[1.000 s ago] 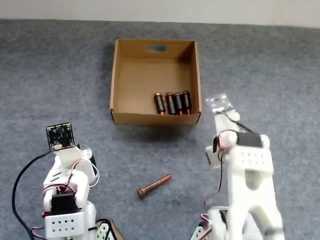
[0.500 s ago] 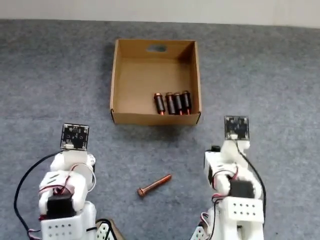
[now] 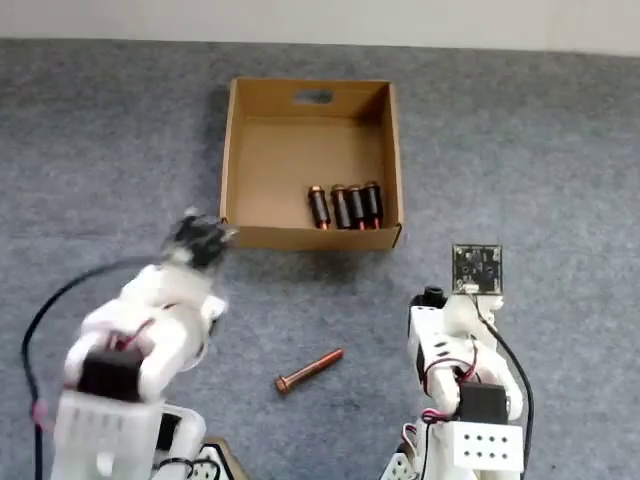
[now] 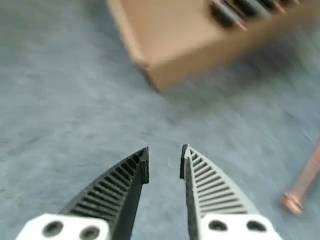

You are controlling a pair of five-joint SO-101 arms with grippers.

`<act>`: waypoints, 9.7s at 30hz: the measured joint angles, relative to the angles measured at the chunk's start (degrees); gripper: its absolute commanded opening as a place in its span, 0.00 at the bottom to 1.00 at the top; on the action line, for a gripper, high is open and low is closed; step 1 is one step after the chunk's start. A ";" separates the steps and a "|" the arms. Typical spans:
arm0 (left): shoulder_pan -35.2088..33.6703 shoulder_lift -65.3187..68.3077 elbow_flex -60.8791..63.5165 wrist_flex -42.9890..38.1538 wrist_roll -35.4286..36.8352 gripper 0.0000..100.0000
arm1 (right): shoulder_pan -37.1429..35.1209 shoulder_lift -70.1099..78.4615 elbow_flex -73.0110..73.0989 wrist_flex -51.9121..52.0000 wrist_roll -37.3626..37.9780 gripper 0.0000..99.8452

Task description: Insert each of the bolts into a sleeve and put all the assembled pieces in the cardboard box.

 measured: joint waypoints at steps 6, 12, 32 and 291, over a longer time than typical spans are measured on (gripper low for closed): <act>13.27 16.62 -6.77 2.81 0.00 0.13 | -0.09 -2.99 0.00 3.25 -2.37 0.01; 20.31 25.14 -6.86 2.99 0.00 0.13 | -0.09 -3.69 0.00 3.52 -2.99 0.01; 28.40 31.03 5.80 -12.13 0.00 0.20 | -0.09 -3.69 0.00 3.52 -2.99 0.01; 8.26 51.69 -3.34 -19.16 19.16 0.18 | -0.09 -3.69 0.00 4.48 -2.99 0.01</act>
